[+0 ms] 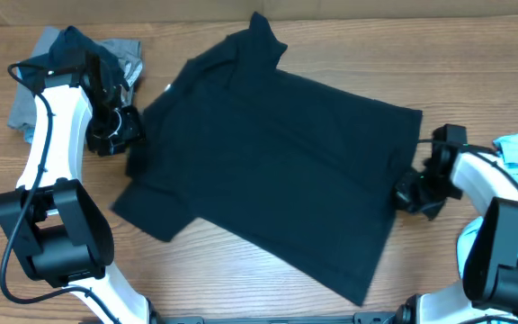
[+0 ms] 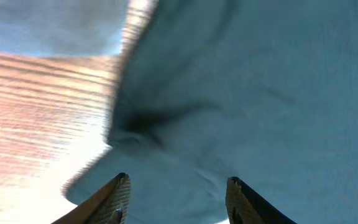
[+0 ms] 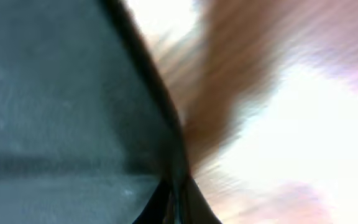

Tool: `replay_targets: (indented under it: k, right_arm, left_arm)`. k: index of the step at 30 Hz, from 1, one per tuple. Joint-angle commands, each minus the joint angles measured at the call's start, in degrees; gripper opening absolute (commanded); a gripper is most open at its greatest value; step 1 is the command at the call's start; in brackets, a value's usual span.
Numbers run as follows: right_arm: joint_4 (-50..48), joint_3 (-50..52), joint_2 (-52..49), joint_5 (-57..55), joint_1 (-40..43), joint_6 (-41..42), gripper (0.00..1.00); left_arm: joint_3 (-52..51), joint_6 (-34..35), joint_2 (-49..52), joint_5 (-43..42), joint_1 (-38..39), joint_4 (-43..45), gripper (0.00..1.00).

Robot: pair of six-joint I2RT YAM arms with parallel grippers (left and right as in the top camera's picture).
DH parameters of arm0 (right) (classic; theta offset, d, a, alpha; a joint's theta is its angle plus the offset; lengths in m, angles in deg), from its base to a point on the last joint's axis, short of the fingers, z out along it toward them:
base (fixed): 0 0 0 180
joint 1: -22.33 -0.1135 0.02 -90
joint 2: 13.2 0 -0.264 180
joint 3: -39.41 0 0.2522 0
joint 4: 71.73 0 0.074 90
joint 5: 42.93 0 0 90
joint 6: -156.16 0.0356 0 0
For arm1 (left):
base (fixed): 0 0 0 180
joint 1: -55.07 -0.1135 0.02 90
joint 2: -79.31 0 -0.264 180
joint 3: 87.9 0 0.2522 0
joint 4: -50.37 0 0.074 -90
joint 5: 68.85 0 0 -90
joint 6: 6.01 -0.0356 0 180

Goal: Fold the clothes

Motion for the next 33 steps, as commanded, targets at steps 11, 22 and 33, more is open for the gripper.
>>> replay_targets:
  k: [11, 22, 33]
  right_arm:
    - [12.63, -16.61, 1.68, -5.44, 6.45, -2.78, 0.44]
    - [17.66, -16.85, 15.26, 5.88, 6.40, -8.07, 0.45]
    - [26.08, -16.74, 21.11, 8.26, 6.38, -8.94, 0.49]
  left_arm:
    - [0.13, -4.92, 0.26, -3.43, 3.17, 0.52, 0.56]
    - [-14.36, -5.16, 0.24, -2.86, 7.52, 0.94, 0.33]
    - [-17.51, -4.31, -1.79, -3.41, 5.46, 1.16, 0.22]
